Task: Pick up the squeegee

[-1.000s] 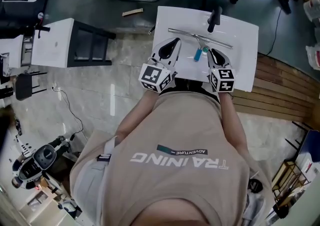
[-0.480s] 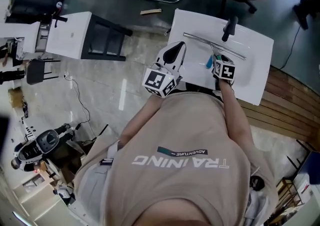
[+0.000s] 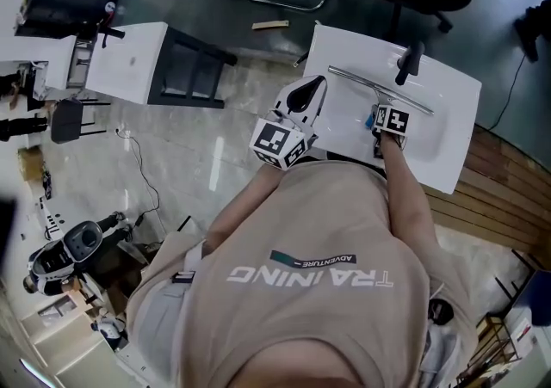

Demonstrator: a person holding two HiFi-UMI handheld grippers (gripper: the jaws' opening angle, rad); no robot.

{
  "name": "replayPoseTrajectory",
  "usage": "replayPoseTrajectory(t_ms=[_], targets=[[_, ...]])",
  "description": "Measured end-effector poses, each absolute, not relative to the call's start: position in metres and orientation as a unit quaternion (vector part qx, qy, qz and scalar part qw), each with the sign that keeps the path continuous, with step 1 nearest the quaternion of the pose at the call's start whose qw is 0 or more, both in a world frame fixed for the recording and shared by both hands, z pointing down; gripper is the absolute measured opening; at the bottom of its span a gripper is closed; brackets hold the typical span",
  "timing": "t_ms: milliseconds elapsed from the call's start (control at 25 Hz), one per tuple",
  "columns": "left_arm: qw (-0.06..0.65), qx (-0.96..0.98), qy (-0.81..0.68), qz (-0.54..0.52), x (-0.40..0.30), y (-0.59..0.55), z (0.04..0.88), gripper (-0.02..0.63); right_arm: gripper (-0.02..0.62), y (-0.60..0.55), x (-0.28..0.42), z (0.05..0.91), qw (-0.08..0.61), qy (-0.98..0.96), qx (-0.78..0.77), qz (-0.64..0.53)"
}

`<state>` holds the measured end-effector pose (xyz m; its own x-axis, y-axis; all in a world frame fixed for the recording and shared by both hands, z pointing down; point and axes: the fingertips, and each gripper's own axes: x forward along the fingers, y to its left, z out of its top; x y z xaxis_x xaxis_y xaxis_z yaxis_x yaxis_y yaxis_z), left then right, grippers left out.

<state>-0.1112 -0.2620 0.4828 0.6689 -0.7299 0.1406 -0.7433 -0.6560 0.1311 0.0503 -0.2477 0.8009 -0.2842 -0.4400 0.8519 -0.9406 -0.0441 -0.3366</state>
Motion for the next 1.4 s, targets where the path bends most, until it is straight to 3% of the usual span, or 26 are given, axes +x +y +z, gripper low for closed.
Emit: replayPoseTrajectory(t_ms=[1160,1200,1240,1400], targets=[[0.056,0.908,-0.401,0.102,-0.157,-0.287,0.480,0.012,0.184,-0.288,0.033,0.855,0.215,-0.634,0.575,0.471],[0.057,0.909,-0.401,0.102,-0.158,-0.288,0.480,0.012,0.168,-0.288,0.033,0.854,0.218,-0.634,0.575,0.469],[0.057,0.909,-0.400,0.100,-0.158,-0.288,0.480,0.012,0.070,-0.287,0.033,0.853,0.223,-0.634,0.575,0.467],[0.058,0.912,-0.394,0.095,-0.151,-0.287,0.480,0.012,0.043,-0.278,0.032,0.851,0.232,-0.633,0.571,0.469]])
